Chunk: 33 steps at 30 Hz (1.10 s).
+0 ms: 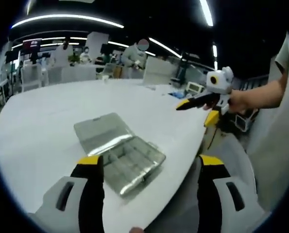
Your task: Insert the divider into the dual guide fixture by aligning both edges with the guide slots and pushing it downward to the bottom, including one-sided entry, uneven engagement, binding, and posture correction.
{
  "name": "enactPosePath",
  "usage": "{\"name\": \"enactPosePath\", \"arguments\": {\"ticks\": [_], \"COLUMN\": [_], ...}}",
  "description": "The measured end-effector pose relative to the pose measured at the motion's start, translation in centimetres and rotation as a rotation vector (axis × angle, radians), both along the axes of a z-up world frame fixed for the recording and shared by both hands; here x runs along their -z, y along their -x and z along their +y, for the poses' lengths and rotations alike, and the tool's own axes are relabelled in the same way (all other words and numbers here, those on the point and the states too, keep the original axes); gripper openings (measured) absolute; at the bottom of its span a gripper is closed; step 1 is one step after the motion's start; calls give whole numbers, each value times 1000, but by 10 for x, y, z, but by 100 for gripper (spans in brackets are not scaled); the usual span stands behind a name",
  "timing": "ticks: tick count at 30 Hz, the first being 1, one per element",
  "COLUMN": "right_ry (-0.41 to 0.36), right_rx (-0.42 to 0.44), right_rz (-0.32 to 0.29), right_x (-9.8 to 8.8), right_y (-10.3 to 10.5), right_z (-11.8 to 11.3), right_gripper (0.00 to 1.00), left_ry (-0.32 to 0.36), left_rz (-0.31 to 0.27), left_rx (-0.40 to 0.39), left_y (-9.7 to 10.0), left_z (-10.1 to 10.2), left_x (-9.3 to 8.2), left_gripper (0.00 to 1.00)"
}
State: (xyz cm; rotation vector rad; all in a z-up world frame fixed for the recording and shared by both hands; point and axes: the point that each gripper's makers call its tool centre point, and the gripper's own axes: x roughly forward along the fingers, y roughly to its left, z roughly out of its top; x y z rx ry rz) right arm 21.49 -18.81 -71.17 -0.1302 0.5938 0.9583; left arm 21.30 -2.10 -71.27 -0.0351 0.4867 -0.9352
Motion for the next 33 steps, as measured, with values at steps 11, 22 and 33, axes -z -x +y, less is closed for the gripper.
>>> {"name": "enactPosePath", "arguments": {"ticks": [11, 22, 33], "right_ry": [40, 94, 159], "right_rx": [5, 11, -13], "right_rz": [16, 39, 60], "right_x": [11, 29, 51], "right_y": [-7, -19, -30], "right_z": [-14, -35, -53], "right_gripper": [71, 69, 68], "left_ry": [-26, -39, -45], "left_rz": [-21, -1, 8], "left_rx": [10, 1, -17], "left_y": [3, 7, 7], "left_z": [2, 5, 9], "left_x": [1, 9, 9], "left_gripper": [77, 76, 76]}}
